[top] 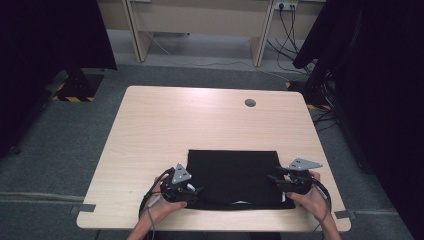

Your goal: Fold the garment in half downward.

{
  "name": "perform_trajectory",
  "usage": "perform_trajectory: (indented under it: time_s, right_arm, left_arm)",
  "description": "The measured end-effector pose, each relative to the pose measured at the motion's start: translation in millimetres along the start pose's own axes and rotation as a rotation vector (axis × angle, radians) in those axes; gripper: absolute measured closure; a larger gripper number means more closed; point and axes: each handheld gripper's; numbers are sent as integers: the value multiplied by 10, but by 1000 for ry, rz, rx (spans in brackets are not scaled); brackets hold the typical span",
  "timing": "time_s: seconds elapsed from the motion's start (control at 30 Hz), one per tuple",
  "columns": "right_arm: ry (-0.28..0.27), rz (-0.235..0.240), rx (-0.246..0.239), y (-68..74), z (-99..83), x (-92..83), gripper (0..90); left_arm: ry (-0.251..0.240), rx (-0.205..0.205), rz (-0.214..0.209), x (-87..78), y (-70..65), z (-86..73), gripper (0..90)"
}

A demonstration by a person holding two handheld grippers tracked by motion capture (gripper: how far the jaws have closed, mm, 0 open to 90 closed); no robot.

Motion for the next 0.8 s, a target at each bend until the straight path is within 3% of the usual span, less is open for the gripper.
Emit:
perform_trajectory:
  time_s: [0.6, 0.8]
  right_arm:
    - [19, -3, 3, -114, -87, -104, 472]
    - [17, -8, 5, -118, -100, -114, 468]
  left_arm:
    - [5, 8, -22, 109, -135, 57, 290]
    - [4, -6, -29, 113, -134, 61, 271]
Point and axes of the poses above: each handheld gripper's, and its own axes: x roughly forward along the jaws, z roughly out of its top, y roughly to its left, and after that the axes turned 12 degrees about -x, right-handed
